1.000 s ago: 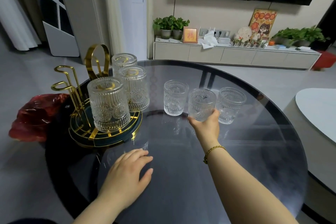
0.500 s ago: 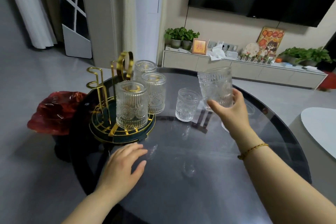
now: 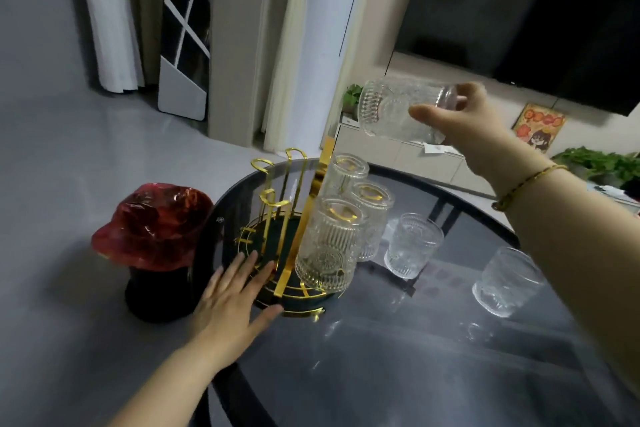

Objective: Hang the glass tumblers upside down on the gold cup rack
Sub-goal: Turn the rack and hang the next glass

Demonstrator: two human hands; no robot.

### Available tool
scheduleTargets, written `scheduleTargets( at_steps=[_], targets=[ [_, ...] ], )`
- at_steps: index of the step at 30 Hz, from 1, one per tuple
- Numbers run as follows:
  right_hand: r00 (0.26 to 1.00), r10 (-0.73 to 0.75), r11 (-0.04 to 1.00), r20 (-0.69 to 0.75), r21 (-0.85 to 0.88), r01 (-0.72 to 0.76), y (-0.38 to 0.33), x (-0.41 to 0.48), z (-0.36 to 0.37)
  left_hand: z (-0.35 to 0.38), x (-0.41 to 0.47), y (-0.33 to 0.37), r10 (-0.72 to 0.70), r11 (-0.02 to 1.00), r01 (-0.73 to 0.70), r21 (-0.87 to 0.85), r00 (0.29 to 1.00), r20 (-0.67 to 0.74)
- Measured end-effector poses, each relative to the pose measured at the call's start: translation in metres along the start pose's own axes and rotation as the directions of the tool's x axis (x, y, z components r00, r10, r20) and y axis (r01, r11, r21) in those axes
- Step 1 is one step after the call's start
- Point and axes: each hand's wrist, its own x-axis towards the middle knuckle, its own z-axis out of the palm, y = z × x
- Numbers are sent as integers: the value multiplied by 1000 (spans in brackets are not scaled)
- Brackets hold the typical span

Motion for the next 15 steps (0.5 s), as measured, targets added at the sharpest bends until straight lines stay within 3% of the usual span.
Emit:
scheduleTargets(
  at_steps=[4,8,15],
  targets=[
    [986,-86,986,144,-129,105,-38,28,33,3,2,-6,18,999,-17,-37,1000,23],
    [924,-58,952,379,-257,165,-66,50,66,6,4,-7,42,997,-43,-67,999,-14],
    [813,88,753,575,-573,324,-70,69,120,-6,4,-4,50,999,-50,-1,999,13]
  ],
)
